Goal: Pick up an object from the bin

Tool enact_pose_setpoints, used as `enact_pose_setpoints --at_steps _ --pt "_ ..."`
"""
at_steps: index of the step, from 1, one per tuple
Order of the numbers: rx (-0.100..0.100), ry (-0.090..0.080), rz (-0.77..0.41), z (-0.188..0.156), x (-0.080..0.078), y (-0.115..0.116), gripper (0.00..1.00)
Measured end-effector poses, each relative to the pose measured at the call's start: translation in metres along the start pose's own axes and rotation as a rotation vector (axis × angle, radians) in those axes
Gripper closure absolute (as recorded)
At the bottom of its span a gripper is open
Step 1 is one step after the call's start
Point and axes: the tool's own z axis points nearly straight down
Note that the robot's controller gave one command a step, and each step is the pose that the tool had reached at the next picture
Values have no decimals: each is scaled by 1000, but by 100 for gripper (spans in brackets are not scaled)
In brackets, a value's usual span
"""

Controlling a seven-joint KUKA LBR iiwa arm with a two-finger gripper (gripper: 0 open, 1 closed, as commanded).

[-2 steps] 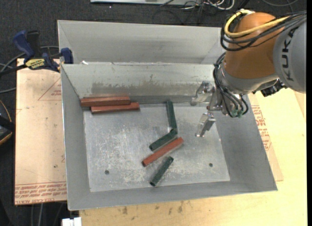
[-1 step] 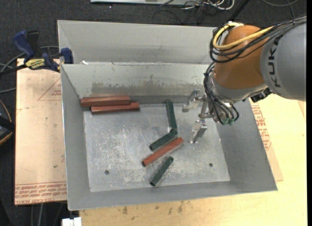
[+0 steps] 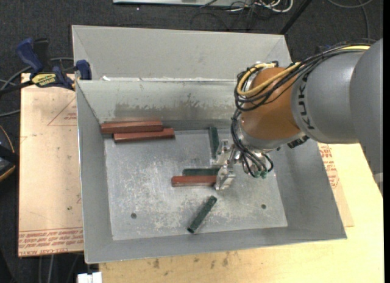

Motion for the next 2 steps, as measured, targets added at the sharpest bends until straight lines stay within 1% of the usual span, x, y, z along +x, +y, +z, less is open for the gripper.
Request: enact_pose_setpoints --at_steps 1,2 --pt "0 0 0 0 0 0 100" --pt "0 17 -9 -197 -27 -14 100"
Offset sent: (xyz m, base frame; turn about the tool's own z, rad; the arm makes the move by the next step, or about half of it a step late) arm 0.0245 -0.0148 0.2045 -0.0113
